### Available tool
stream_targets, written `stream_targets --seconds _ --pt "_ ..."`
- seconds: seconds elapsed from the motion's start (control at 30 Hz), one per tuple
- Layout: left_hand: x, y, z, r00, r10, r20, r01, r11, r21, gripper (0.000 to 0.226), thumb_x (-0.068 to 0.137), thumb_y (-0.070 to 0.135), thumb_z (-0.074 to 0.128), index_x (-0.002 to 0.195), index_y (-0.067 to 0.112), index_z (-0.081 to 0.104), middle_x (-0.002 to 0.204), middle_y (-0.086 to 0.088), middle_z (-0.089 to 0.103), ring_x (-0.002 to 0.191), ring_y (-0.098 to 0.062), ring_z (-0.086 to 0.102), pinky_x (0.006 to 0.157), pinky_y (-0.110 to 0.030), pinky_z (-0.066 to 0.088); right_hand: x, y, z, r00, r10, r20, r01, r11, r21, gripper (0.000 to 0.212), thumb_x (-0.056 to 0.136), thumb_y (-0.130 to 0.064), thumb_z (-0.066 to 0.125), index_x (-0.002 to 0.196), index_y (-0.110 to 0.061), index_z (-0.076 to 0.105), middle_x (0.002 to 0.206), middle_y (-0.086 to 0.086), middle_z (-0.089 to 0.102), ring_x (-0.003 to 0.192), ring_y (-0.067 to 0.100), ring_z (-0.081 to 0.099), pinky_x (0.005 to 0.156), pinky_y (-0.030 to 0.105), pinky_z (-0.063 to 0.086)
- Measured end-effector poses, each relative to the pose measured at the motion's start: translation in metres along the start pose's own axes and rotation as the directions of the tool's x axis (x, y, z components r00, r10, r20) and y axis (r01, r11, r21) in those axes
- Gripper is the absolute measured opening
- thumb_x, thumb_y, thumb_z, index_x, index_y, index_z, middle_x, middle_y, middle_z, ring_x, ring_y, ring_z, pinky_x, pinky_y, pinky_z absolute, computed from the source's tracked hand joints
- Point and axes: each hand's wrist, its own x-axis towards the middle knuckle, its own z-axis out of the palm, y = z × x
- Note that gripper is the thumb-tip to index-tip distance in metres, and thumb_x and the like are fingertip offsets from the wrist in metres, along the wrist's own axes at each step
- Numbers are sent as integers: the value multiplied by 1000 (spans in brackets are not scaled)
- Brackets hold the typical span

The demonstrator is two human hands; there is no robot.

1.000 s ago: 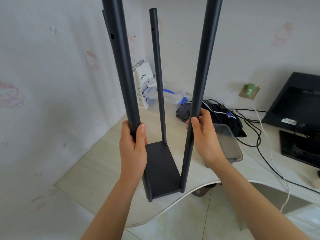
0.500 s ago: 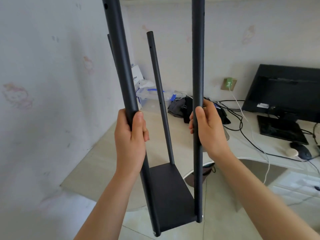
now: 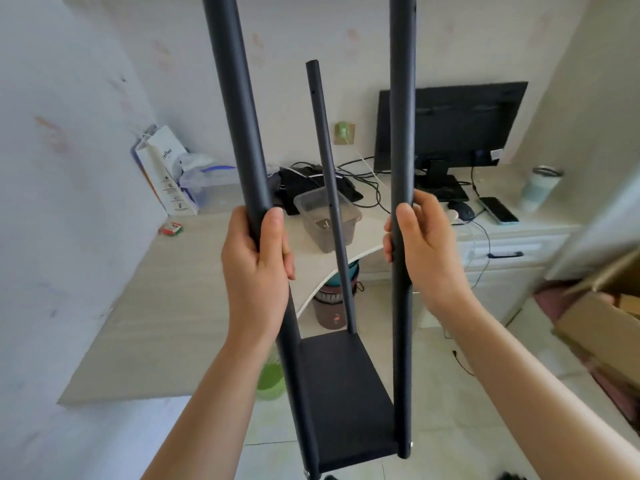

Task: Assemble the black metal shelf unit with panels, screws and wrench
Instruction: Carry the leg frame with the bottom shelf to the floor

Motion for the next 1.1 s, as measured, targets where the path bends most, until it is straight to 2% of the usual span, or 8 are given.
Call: stream_targets --seconds 0.17,0.33,0.4,0.5,0.57,0.77,0.87,1.1 --pt "-42 6 42 989 -35 145 46 996 -74 21 103 27 51 84 18 46 61 2 46 43 -16 41 42 -27 37 -43 -2 -66 991 26 -131 -35 997 -63 11 103 -17 44 113 -18 50 73 0 56 58 16 54 54 26 51" --pt "-107 13 86 957 -70 283 100 991 -91 27 95 41 60 88 16 54 61 -10 43 44 -21 42 40 -30 37 -103 -15 -141 963 97 -253 -109 993 -35 13 102 -18 48 114 -25 47 76 2 61 59 19 59 58 28 56" --pt "-138 16 102 942 -73 327 107 991 -85 25 93 44 61 85 21 55 59 -5 44 43 -21 42 41 -29 37 -131 -21 -172 949 120 -291 -134 991 -28 14 102 -17 49 113 -27 46 78 5 63 60 22 61 61 31 58" --pt "-189 23 126 910 -100 403 151 984 -96 19 92 46 61 79 34 55 58 4 46 44 -18 41 43 -24 37 -177 -29 -221 920 182 -348 -206 978 -34 24 102 -19 49 123 -26 43 82 9 64 66 22 64 67 34 61" --pt "-225 27 141 886 -123 447 185 978 -96 19 92 46 62 82 31 57 58 6 47 44 -16 42 43 -23 38 -211 -33 -253 902 220 -372 -251 967 -36 28 101 -18 50 127 -26 41 83 7 65 69 20 67 69 34 61" --pt "-338 33 186 826 -152 543 243 965 -100 14 93 44 61 80 38 59 56 7 51 43 -9 44 42 -23 40 -317 -35 -338 826 291 -483 -352 935 -39 26 98 -14 56 119 -26 45 96 6 70 82 15 72 70 27 60" --pt "-389 28 209 729 -165 665 271 961 -59 6 98 36 59 95 31 61 60 6 55 46 -8 49 48 -23 47 -366 -29 -379 756 321 -570 -417 908 -42 24 95 -10 61 112 -24 50 105 1 65 91 13 71 74 30 60" --pt "-461 -3 276 287 -320 903 330 918 221 11 99 22 63 104 31 58 78 3 71 80 -15 71 83 -29 55 -469 7 -438 564 440 -699 -571 819 54 29 93 -6 63 114 -20 48 112 0 59 98 16 68 73 25 56"
